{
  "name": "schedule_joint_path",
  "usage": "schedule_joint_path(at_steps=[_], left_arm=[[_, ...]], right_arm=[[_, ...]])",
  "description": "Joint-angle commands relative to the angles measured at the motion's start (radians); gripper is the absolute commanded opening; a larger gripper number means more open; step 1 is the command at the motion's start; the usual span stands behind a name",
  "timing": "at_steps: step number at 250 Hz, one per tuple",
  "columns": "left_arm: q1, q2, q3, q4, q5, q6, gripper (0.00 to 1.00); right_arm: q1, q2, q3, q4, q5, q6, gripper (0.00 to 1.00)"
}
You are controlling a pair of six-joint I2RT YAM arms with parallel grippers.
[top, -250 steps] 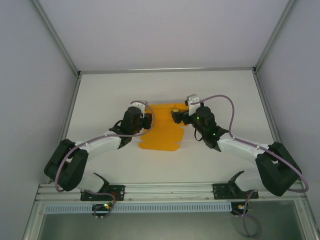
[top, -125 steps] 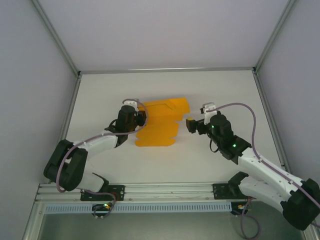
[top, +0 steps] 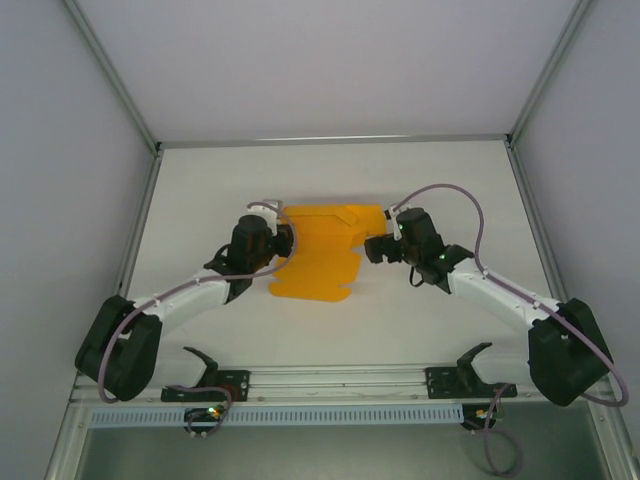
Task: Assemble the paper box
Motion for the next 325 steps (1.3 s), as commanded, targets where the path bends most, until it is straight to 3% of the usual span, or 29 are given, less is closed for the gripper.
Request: schedule_joint_path(at_steps=[1, 26, 65, 125, 144, 172, 256, 325], left_arm=[[-0.017, -0.003, 0.008, -0.007, -0.028, 0.049, 0.00], [-0.032, 0.017, 0.036, -0.030, -0.062, 0.054, 0.00], [-0.063, 0.037, 0.070, -0.057, -0.089, 0.093, 0.00], [-0.090, 0.050, 0.093, -0.070, -0.115, 0.084, 0.00], [-0.093, 0.056, 0.102, -0.085, -0.126, 0.084, 0.00], [-0.094, 0.056, 0.093, -0.083, -0.127, 0.094, 0.00], [-0.092, 0.045, 0.080, -0.087, -0.179, 0.070, 0.00], [-0.048, 0.035, 0.049, -0.064, -0.136, 0.031, 0.00]], right_arm=[[0.010, 0.000, 0.024, 0.050, -0.082, -0.010, 1.00], [0.033, 0.024, 0.027, 0.085, -0.141, -0.001, 1.00], [0.076, 0.122, 0.114, -0.002, -0.081, -0.030, 1.00], [0.246, 0.294, 0.247, -0.045, 0.435, -0.126, 1.00], [0.274, 0.319, 0.260, -0.025, 0.537, -0.146, 1.00], [0.270, 0.290, 0.233, 0.012, 0.545, -0.166, 1.00], [0.249, 0.137, 0.107, 0.095, 0.397, -0.158, 1.00], [0.200, -0.235, -0.092, 0.107, 0.224, -0.131, 1.00]])
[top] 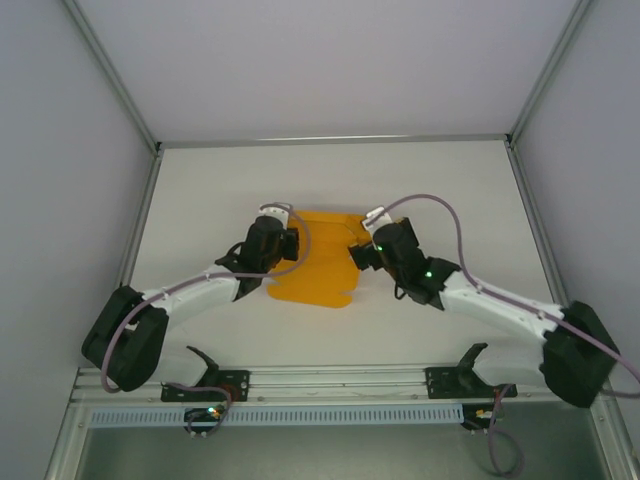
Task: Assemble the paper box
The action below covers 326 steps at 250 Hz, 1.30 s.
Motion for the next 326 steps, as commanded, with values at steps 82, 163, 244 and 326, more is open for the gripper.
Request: schedule_joint_path(at_steps=[82, 163, 244, 326], left_arm=[[0.038, -0.051, -0.039, 0.088, 0.150, -0.001, 0.00], [0.039, -0.069, -0.040, 0.087, 0.175, 0.004, 0.00], [0.040, -0.056, -0.023, 0.063, 0.126, -0.016, 0.00], [0.038, -0.033, -0.010, 0.062, 0.139, -0.046, 0.00]], right_arm=[[-0.451, -0.349, -0.065, -0.161, -0.340, 0.155, 1.00], [-0.518, 0.050, 0.156, -0.246, -0.676, 0.071, 0.99], [-0.393, 0.115, 0.142, -0.222, -1.019, -0.047, 0.92], [-0.256, 0.257, 0.195, -0.075, -0.930, 0.038, 0.83]])
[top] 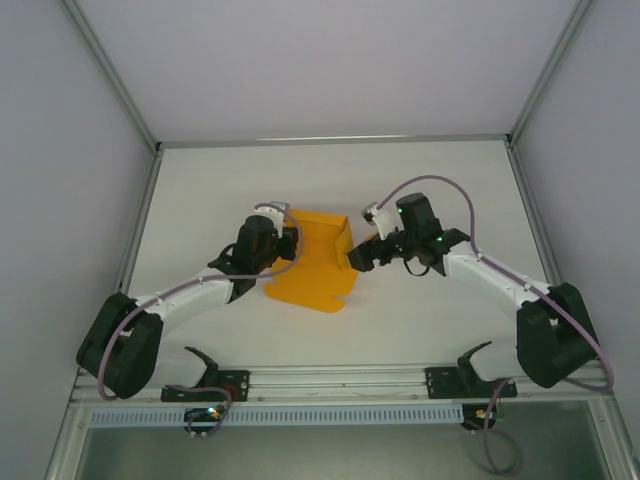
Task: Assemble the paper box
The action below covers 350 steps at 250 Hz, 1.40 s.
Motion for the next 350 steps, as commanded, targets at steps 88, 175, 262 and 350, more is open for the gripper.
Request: schedule_joint_path(at_steps=[88, 175, 262, 350], left_arm=[[0.002, -0.005, 0.018, -0.013, -0.036, -0.031, 0.00], [-0.025, 0.025, 0.059, -0.017, -0.016, -0.024, 0.00], [-0.040, 0.040, 0.092, -0.061, -0.062, -0.051, 0.00], [-0.049, 0.038, 0.103, -0.091, -0.078, -0.050, 0.00]], right_arm=[[0.081, 0.053, 0.113, -0.024, 0.277, 0.026, 0.74], [0.093, 0.086, 0.113, 0.126, 0.198, 0.072, 0.71], [0.117, 0.140, 0.180, 0.071, 0.268, 0.081, 0.71], [0.169, 0.169, 0.211, -0.032, 0.686, 0.140, 0.39]])
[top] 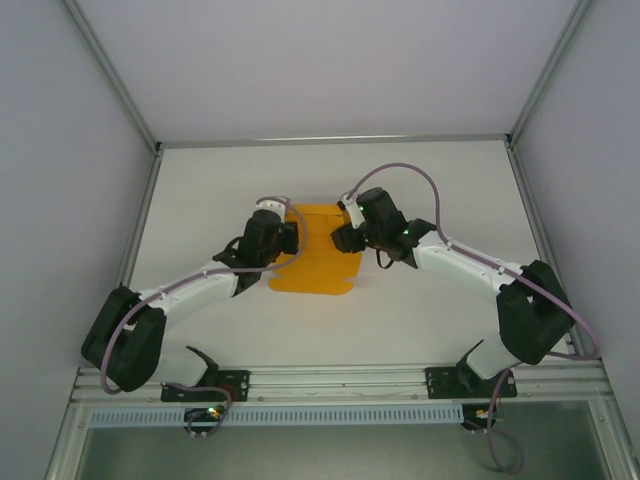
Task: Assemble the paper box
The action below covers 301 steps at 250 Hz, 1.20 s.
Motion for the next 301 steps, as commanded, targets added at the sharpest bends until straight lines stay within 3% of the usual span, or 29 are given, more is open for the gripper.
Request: schedule_joint_path(at_steps=[1, 36, 57, 84, 124, 160, 190, 236, 283, 301], left_arm=[[-0.024, -0.001, 0.029, -0.012, 0.025, -0.009, 0.00], [-0.031, -0.007, 0.033, -0.020, 0.010, -0.009, 0.00], [-0.034, -0.008, 0.034, -0.024, 0.007, -0.009, 0.00], [-0.047, -0.005, 0.051, -0.051, -0.024, -0.009, 0.00], [-0.076, 0.007, 0.108, -0.167, -0.196, -0.093, 0.00], [-0.093, 0.027, 0.194, -0.335, -0.323, -0.233, 0.00], [-0.101, 0.031, 0.223, -0.401, -0.355, -0.291, 0.00], [-0.103, 0.038, 0.237, -0.430, -0.362, -0.330, 0.00], [-0.113, 0.081, 0.278, -0.438, -0.345, -0.352, 0.00], [-0.123, 0.095, 0.291, -0.434, -0.347, -0.349, 0.00]], right_arm=[[-0.008, 0.025, 0.020, -0.021, 0.179, 0.042, 0.39], [-0.006, 0.028, 0.032, -0.034, 0.272, 0.079, 0.33], [-0.006, 0.025, 0.024, -0.020, 0.310, 0.089, 0.19], [-0.004, 0.038, 0.045, -0.048, 0.357, 0.103, 0.18], [0.012, 0.085, 0.095, -0.139, 0.602, 0.144, 0.03], [0.013, 0.171, 0.165, -0.268, 0.874, 0.199, 0.04], [-0.002, 0.245, 0.218, -0.333, 1.034, 0.180, 0.02], [-0.010, 0.264, 0.212, -0.283, 1.129, 0.122, 0.00], [0.022, 0.344, 0.238, -0.209, 1.341, 0.057, 0.00], [0.017, 0.371, 0.269, -0.275, 1.288, 0.120, 0.00]])
